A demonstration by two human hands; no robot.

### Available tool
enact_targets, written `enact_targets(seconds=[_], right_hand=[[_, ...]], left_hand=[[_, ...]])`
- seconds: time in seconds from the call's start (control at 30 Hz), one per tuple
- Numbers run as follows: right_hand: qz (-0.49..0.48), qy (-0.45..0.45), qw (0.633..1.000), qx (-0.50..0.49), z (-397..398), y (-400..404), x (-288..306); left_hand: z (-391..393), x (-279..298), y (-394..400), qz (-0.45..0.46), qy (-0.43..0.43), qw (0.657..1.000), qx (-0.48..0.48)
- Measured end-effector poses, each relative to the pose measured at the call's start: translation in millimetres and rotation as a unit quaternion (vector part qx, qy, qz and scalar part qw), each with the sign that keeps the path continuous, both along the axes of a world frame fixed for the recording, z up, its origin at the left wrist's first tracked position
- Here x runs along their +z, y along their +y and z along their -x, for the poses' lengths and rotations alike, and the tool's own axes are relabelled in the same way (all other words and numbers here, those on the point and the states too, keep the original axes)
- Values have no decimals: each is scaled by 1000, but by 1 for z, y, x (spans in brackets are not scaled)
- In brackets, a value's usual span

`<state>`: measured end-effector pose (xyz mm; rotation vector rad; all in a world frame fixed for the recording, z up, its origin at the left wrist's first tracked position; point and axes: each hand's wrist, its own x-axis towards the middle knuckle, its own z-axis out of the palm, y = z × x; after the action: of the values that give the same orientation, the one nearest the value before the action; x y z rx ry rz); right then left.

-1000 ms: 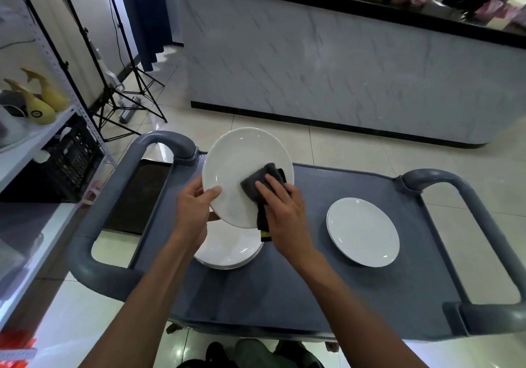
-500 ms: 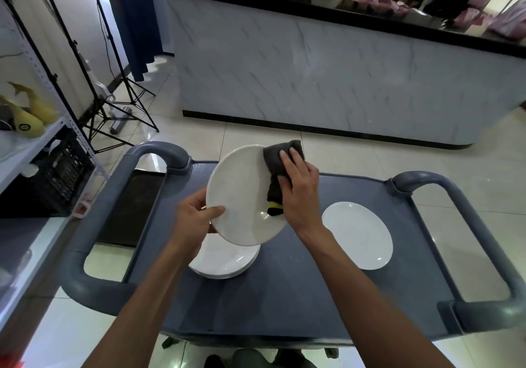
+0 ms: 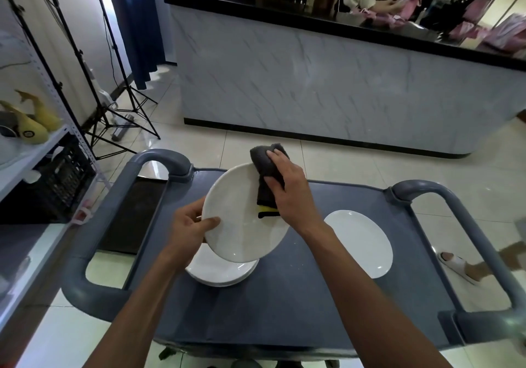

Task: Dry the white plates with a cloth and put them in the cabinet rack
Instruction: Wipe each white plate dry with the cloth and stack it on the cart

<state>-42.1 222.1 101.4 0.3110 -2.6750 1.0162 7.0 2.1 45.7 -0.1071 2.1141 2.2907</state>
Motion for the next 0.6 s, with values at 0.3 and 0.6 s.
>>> enact_targets(seconds=[0.3,0.6], right_hand=[[38,-20,997,64,-1,12,10],[80,21,996,13,-11,13,-5]], left_hand=[[5,7,-14,64,67,995,-24],[10,2,-11,126,82,989,-14]])
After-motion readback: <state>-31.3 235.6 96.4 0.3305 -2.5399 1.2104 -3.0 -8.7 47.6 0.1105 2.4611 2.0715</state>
